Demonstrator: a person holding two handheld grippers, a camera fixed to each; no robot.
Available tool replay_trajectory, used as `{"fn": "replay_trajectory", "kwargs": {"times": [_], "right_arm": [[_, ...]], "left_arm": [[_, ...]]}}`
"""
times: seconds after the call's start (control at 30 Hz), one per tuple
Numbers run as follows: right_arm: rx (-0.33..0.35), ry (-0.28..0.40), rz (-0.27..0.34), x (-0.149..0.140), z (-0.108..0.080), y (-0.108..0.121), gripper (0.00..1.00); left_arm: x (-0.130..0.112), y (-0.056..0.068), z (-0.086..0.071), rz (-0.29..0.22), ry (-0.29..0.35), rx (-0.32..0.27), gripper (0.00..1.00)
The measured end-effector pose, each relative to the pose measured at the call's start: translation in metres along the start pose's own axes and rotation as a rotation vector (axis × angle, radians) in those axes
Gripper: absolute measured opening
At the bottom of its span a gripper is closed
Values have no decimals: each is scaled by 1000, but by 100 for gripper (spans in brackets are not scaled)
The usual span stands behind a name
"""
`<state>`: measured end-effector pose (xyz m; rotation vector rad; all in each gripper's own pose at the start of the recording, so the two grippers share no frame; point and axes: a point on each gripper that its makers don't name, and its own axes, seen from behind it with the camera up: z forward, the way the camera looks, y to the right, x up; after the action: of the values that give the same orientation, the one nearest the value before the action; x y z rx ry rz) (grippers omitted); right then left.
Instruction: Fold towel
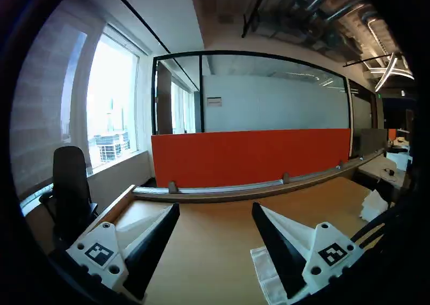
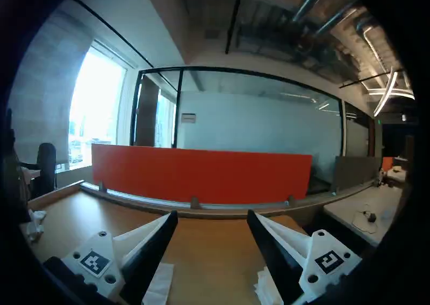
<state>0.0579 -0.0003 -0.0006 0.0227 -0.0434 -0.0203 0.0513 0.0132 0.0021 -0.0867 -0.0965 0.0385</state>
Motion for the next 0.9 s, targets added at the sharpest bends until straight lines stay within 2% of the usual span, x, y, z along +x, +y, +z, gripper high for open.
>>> {"fn": "replay_trajectory", "kwargs": {"times": [0.17, 0.37, 0.67, 0.9], "right_arm": [[80, -36, -28, -6, 1, -16, 100], [229, -89, -66, -15, -4, -49, 100], [315, -156, -92, -30, -4, -65, 100], [395, -229, -129, -50, -10, -81, 100]], "left_arm": [[0, 13, 0, 43, -28, -63, 100], [-10, 32, 0, 92, -76, -153, 100], [-29, 52, -5, 154, -140, -249, 100], [-53, 77, -8, 157, -205, -362, 100]]}}
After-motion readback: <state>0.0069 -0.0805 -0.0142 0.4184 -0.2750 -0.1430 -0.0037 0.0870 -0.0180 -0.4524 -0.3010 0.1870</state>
